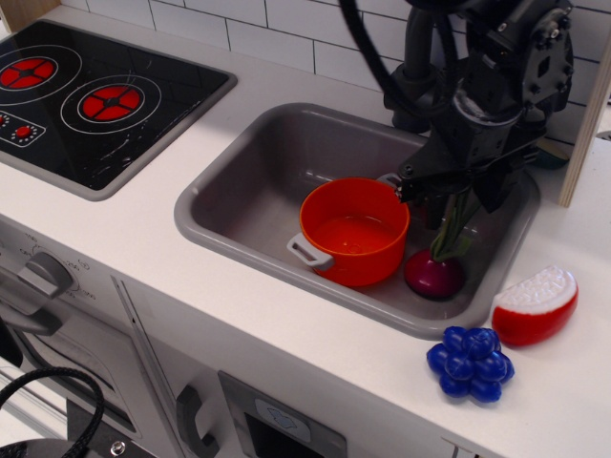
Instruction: Put beet in pot sink
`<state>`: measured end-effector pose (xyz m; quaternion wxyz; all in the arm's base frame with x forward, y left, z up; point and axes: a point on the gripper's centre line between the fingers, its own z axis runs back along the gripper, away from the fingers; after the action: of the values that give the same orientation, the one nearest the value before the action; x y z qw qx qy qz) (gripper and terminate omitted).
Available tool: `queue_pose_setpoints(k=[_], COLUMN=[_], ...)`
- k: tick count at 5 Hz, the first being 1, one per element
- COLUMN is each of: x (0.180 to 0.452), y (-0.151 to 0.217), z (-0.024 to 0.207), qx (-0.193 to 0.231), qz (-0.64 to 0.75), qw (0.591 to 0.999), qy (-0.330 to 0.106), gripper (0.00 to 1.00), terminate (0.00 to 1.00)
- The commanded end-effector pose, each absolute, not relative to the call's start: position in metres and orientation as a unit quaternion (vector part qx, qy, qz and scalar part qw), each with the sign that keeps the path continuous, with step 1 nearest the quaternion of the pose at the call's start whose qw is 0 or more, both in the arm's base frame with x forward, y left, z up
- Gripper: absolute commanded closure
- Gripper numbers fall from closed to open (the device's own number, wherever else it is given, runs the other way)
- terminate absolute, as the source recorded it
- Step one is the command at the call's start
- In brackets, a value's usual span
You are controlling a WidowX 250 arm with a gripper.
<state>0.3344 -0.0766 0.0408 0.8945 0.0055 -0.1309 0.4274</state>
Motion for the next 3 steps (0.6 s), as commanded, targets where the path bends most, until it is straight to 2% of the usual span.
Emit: queue_pose_setpoints(k=[1,2,3], x=[0.344,0.349,0.342], y=[-0.074,-0.073,-0.071], z=[0.062,0.072,0.084], qx=[-0.001,0.020,0.005], qz=[0.428,0.434,0.424], qw=[0.890,0.886,0.893], qy=[-0.158,-0.161,-0.154], gripper=[1.00,1.00,1.00], terminate=[0.00,0.00,0.00])
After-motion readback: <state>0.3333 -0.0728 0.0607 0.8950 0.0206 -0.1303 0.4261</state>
